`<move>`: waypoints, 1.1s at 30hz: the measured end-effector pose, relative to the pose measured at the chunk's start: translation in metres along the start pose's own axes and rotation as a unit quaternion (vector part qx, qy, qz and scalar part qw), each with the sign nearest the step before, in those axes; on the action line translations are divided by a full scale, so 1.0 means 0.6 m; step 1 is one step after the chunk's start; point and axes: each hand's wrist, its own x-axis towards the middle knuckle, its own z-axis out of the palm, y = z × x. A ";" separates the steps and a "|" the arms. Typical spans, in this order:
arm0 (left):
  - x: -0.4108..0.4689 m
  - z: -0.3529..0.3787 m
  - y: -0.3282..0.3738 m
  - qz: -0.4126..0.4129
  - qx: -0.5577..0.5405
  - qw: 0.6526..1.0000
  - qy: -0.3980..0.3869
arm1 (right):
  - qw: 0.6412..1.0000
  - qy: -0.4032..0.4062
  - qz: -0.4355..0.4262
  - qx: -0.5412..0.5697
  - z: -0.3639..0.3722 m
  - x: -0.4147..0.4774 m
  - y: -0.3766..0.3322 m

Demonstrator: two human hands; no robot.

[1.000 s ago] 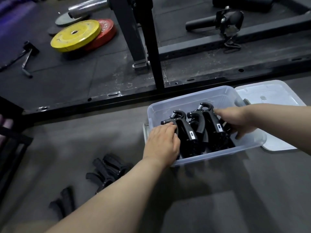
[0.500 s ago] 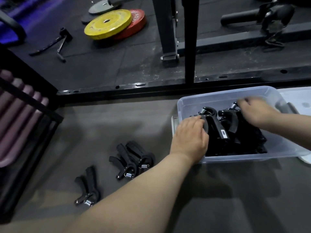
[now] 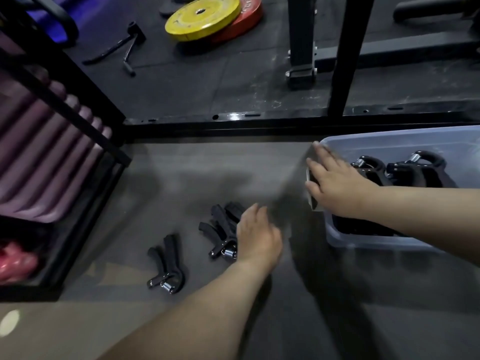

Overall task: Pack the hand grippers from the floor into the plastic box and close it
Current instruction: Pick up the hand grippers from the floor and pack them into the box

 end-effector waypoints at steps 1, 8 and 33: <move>-0.003 -0.001 -0.031 -0.028 0.027 0.999 -0.020 | 1.000 -0.006 0.015 0.005 0.006 0.003 -0.004; -0.005 -0.021 -0.146 0.004 0.170 0.982 -0.086 | 1.000 -0.001 0.020 0.011 0.012 0.006 -0.004; 0.004 0.021 -0.083 0.044 0.280 0.943 -0.177 | 0.999 -0.002 0.005 0.032 0.019 0.005 0.008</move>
